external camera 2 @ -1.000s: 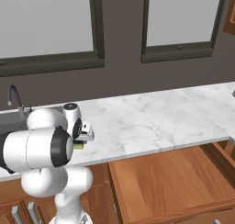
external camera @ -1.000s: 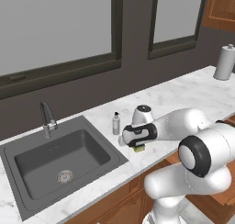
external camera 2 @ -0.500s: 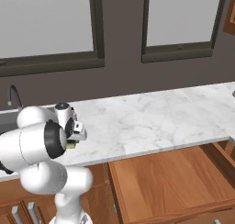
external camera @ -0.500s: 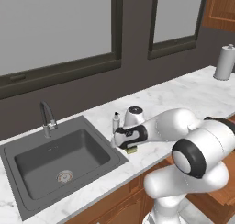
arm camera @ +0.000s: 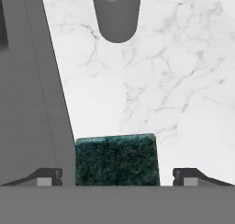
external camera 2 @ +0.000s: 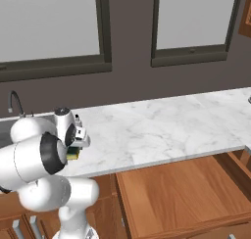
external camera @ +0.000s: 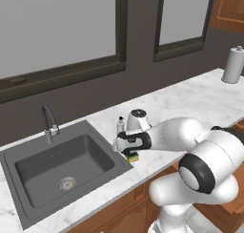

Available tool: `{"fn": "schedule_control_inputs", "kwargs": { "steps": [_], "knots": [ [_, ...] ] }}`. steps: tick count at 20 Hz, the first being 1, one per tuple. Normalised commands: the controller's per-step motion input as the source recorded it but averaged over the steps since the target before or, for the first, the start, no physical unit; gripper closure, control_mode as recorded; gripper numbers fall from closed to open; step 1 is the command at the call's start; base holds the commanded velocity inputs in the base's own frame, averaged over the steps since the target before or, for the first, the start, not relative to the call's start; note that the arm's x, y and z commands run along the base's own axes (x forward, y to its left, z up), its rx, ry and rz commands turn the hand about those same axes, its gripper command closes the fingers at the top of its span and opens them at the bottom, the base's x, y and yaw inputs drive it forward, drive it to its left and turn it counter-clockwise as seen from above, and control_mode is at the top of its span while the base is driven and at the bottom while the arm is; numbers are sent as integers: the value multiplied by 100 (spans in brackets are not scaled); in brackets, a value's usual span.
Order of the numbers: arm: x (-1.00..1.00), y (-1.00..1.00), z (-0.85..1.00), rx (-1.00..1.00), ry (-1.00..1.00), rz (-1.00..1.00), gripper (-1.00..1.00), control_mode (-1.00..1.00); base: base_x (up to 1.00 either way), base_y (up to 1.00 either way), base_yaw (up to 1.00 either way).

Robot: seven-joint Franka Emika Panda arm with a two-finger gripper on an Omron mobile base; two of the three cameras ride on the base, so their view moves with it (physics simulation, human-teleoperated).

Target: Restock the sink supplies by placing the sponge and soap dispenser on the counter and next to the sink. Make sure the soap dispenser is upright.

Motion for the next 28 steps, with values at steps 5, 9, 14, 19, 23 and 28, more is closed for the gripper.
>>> {"fn": "schedule_control_inputs", "kwargs": {
  "steps": [5,9,14,19,23,28],
  "knots": [
    [-26,0,64,0,-7,0,-100,-100,0,0,0],
    [-55,0,56,0,-9,0,-100,-100,0,0,0],
    [-82,-20,41,0,-13,0,-100,-100,0,0,0],
    [-69,-51,29,1,-16,0,-100,-100,0,0,0],
    [-57,-73,48,2,-19,-1,-100,-100,0,0,0],
    [-58,-85,50,4,-18,-2,-100,-100,0,0,0]
  ]
}}
